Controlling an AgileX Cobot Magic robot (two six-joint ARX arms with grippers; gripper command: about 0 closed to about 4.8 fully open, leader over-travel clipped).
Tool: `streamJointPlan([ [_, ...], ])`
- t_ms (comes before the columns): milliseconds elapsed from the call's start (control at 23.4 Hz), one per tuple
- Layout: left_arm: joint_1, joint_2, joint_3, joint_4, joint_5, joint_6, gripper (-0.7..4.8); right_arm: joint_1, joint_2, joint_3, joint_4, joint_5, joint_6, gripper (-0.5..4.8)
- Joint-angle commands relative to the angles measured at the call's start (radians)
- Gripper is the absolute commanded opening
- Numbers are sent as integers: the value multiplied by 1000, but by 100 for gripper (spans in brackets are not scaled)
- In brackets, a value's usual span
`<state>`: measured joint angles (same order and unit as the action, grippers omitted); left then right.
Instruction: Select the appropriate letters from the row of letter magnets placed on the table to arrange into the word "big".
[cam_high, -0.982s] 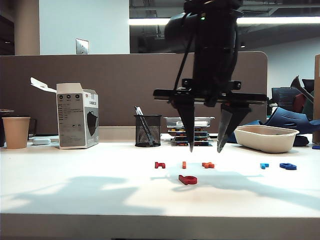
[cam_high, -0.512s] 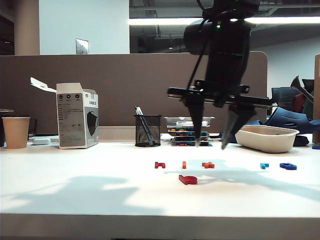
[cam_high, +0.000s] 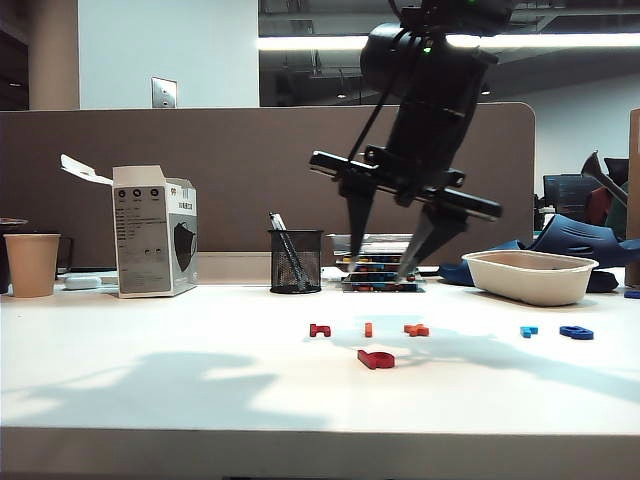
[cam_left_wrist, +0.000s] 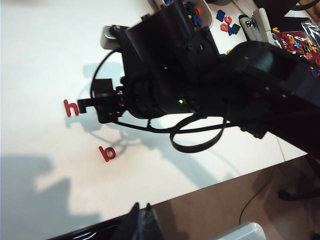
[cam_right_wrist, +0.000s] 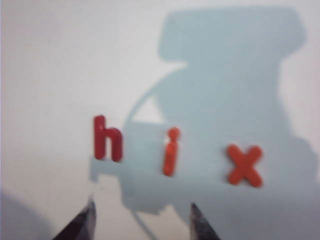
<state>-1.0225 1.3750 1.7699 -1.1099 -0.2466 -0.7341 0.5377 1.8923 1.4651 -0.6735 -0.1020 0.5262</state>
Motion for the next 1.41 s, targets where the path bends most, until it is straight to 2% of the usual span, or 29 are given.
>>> streamJointPlan([
  [43, 0, -3, 2, 12, -3, 0, -5, 0, 27, 3, 43, -35, 2, 233],
  [427, 0, -3, 2, 12, -3, 0, -5, 0, 98, 3, 73, -29, 14, 228],
  [555, 0, -3, 2, 11, -3, 0, -5, 0, 110, 3, 76, -26, 13, 202],
  [1110, 0, -3, 2, 11, -2, 0, -5, 5, 150, 5, 64, 23, 11, 202],
  [1408, 0, -3, 2, 12, -2, 0, -5, 20, 217, 93, -64, 91, -29, 202],
])
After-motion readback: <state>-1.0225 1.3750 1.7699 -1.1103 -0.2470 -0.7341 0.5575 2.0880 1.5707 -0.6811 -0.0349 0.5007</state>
